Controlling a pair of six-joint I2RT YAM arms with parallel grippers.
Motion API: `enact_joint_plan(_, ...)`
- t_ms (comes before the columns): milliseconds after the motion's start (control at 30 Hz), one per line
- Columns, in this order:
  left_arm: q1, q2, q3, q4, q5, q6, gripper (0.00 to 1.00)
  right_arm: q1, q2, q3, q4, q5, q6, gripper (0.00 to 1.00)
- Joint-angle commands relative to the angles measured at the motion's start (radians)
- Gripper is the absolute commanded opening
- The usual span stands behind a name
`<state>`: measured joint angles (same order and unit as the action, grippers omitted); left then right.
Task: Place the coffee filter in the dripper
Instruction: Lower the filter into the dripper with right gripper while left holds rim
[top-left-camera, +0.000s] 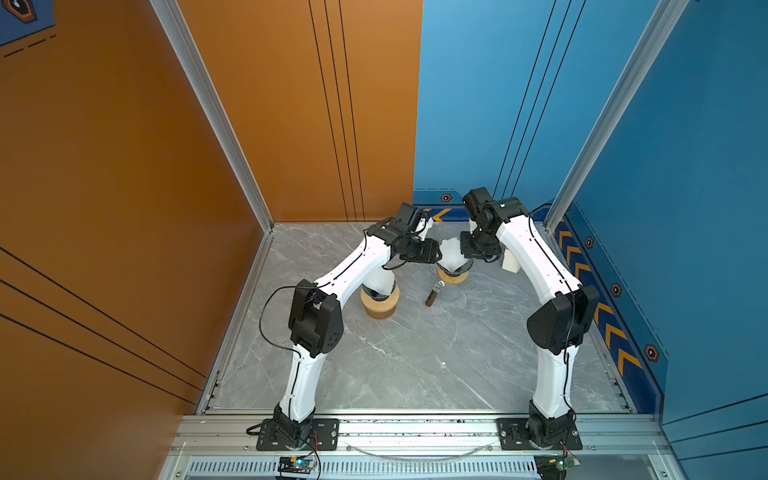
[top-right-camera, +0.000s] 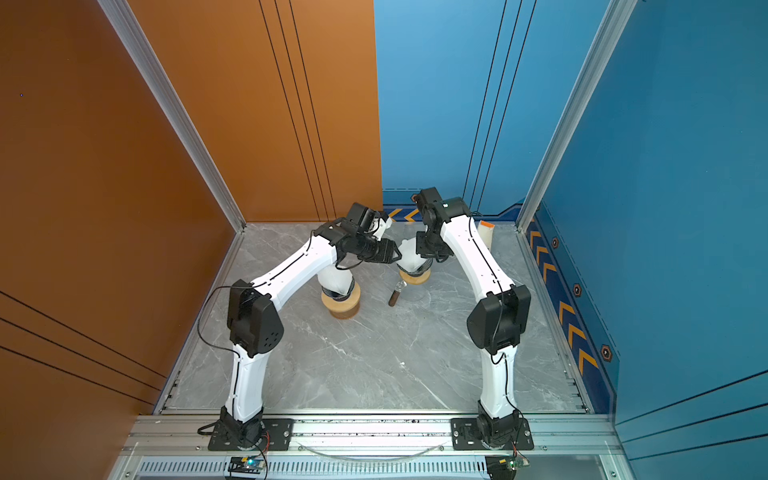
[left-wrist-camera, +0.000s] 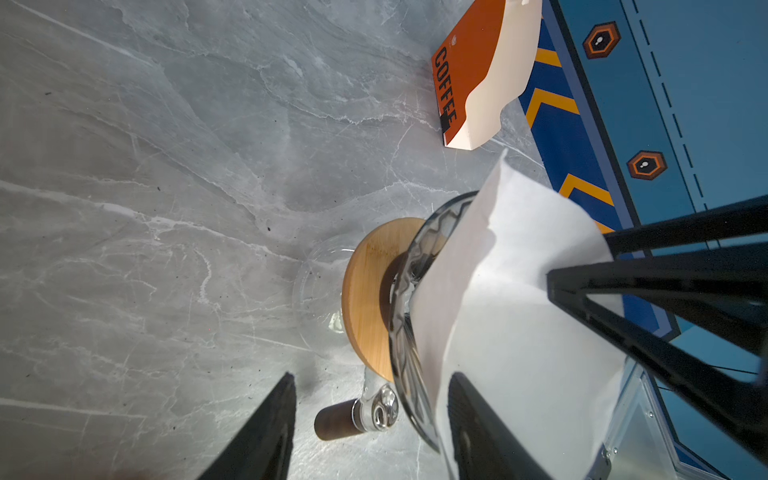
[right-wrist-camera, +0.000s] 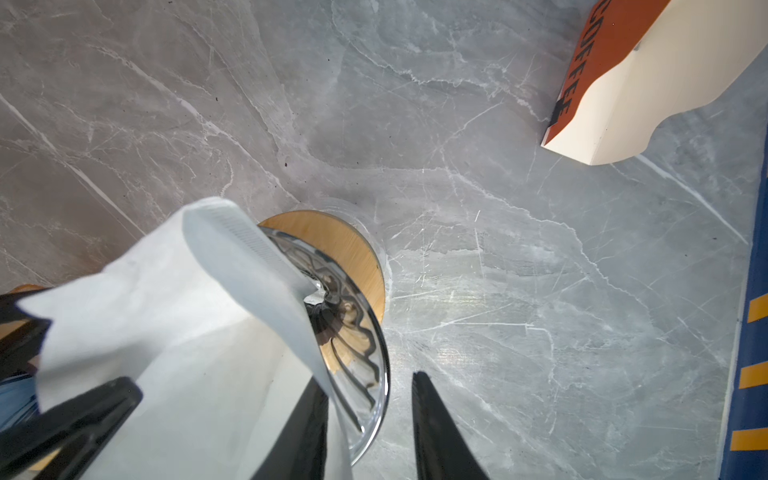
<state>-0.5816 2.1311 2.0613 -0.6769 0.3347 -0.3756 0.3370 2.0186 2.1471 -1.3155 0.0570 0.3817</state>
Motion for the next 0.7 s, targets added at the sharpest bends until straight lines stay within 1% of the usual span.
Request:
enact_joint_plan(0, -0.003, 0.033, 0.043, -0.009, 0.033, -0.018, 0.58, -0.023, -0.057, -0.047, 0.025, -0.005, -0.006, 0.32)
enact_joint_plan(267, 0.0, 0.043, 0.048, -0.01, 0.034, -0.025, 0.55, -0.06, -0.085, -0.127, 0.101, -0.114, 0.014, 0.26)
enact_joint_plan(667, 0.004, 0.047, 0.049, -0.009, 0.037, -0.029, 0.52, -0.069, -0.075, -0.157, 0.133, -0.145, 0.019, 0.21)
